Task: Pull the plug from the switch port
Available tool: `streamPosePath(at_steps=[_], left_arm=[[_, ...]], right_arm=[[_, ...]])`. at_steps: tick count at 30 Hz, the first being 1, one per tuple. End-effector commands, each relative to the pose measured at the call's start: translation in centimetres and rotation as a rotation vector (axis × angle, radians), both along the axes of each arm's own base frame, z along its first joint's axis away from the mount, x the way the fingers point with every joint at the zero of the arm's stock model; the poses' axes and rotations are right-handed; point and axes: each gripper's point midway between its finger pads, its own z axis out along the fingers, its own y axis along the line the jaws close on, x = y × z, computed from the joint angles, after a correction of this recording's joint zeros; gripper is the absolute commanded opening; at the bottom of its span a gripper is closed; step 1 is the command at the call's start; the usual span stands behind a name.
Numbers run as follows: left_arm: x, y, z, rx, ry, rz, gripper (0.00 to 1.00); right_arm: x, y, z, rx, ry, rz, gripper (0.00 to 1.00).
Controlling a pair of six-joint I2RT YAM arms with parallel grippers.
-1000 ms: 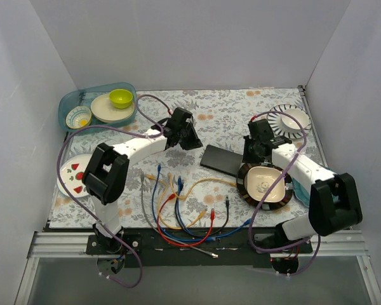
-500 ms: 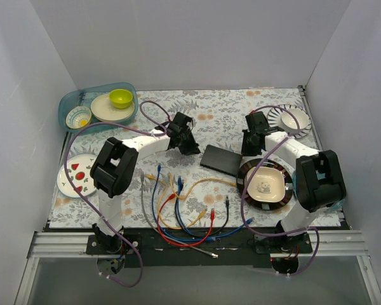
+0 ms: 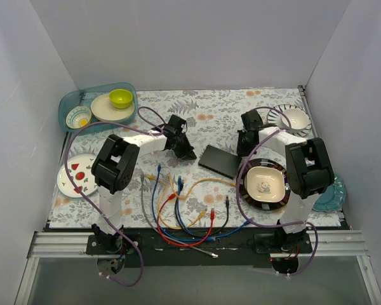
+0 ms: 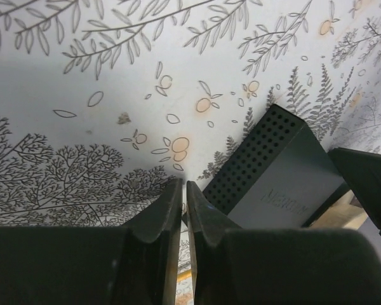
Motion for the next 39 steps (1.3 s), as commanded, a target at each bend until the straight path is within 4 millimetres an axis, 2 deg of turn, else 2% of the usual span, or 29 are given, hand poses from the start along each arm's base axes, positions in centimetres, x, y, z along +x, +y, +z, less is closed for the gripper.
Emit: streamPosePath(at_steps=[1, 3, 4, 6, 7, 8, 9, 11, 12, 13, 14, 15, 17, 18, 19, 25, 26, 29, 32, 39], left_arm=[[0.0, 1.1, 0.2, -0.022, 0.024, 0.021, 0.08], [0.5, 2.0, 0.3, -0.022, 0.025, 0.045, 0.08], [0.5, 2.3, 0.5, -0.023, 0.023, 0.051, 0.08], [0.8, 3.3, 0.7, -0.018, 0.021, 0.076, 0.08], [0.9, 3.6, 1.1, -0.017, 0.015, 0.087, 0.08], [1.0, 4.2, 1.0, -0.007, 0.014, 0.1, 0.08], [1.1, 4.5, 1.1, -0.005, 0.011, 0.107, 0.08], [1.3, 5.4, 1.6, -0.001, 0.003, 0.132, 0.08], [1.3, 5.8, 1.6, 0.003, 0.0, 0.138, 0.08], [1.3, 5.9, 1.8, 0.003, -0.004, 0.141, 0.08], [1.4, 6.2, 2.2, 0.004, -0.014, 0.143, 0.08], [1.3, 6.4, 2.2, 0.007, -0.016, 0.147, 0.08], [1.1, 6.5, 2.2, 0.009, -0.015, 0.146, 0.08], [1.1, 6.5, 2.2, 0.007, -0.016, 0.145, 0.08], [0.8, 6.4, 2.0, 0.0, -0.005, 0.14, 0.08], [0.6, 5.9, 1.7, -0.03, 0.004, 0.13, 0.07], [0.5, 5.7, 1.7, -0.041, 0.009, 0.122, 0.07], [0.3, 5.1, 1.5, -0.065, 0.025, 0.106, 0.07], [0.2, 4.6, 2.4, -0.109, -0.001, 0.082, 0.07], [2.2, 3.0, 9.5, -0.237, -0.236, 0.014, 0.08]], right_arm=[[1.2, 3.3, 0.2, 0.11, 0.011, 0.056, 0.06], [1.6, 4.9, 0.5, 0.145, 0.011, 0.086, 0.06], [1.6, 5.5, 0.1, 0.156, 0.026, 0.093, 0.06], [2.6, 7.7, 1.1, 0.201, 0.007, 0.136, 0.06], [2.7, 8.3, 0.5, 0.203, 0.022, 0.151, 0.07], [3.6, 9.3, 1.7, 0.215, 0.002, 0.169, 0.07], [3.9, 9.6, 1.8, 0.21, 0.001, 0.17, 0.07], [4.7, 9.3, 2.7, 0.188, -0.024, 0.155, 0.07], [5.3, 8.4, 3.3, 0.144, -0.061, 0.127, 0.07], [5.6, 7.9, 5.1, 0.129, -0.108, 0.116, 0.07], [5.8, 7.1, 5.7, 0.114, -0.127, 0.105, 0.07], [5.7, 5.7, 6.6, 0.07, -0.15, 0.071, 0.06], [5.4, 4.2, 7.0, 0.051, -0.162, 0.043, 0.06], [5.1, 3.6, 7.9, 0.049, -0.182, 0.031, 0.06], [4.1, 2.9, 7.0, 0.037, -0.162, 0.026, 0.06], [0.4, 0.9, 5.8, -0.008, -0.12, 0.02, 0.05], [-0.4, 0.5, 5.0, -0.019, -0.1, 0.02, 0.05], [-1.3, 0.5, 3.7, -0.014, -0.061, 0.044, 0.05], [-1.3, 1.3, 2.9, 0.021, -0.057, 0.056, 0.05], [-1.5, 2.9, 0.7, 0.077, 0.031, 0.078, 0.05]])
